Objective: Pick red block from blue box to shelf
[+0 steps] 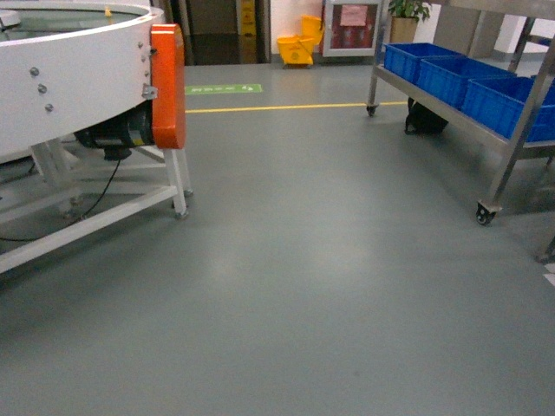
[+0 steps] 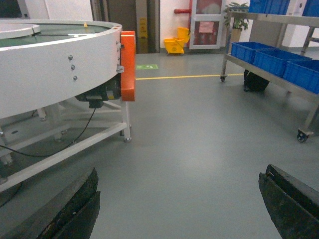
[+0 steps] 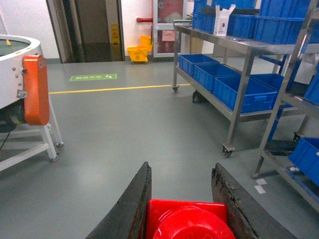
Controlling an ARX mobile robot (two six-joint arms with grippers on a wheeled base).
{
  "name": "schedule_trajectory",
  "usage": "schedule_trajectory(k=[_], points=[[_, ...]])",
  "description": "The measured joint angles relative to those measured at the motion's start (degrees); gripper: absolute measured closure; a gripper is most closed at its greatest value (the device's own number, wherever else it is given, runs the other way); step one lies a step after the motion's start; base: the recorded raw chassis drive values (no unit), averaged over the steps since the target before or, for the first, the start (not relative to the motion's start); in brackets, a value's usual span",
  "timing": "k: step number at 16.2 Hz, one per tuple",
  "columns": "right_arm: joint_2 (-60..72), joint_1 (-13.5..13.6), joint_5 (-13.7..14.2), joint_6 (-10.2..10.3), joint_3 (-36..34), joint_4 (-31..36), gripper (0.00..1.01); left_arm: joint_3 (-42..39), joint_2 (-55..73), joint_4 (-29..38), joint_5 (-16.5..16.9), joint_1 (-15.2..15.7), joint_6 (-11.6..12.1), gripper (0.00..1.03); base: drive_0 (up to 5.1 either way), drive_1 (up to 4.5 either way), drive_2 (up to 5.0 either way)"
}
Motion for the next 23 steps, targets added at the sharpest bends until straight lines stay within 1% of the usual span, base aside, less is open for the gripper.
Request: schedule_trajectory(k=[23], points=[[0.02,0.00,0.00,0.00,0.00,-0.07,0.72,0.00,0.00,0.11,0.00,0.00,0.00,0.05,-1.4,-1.45,-1.4]])
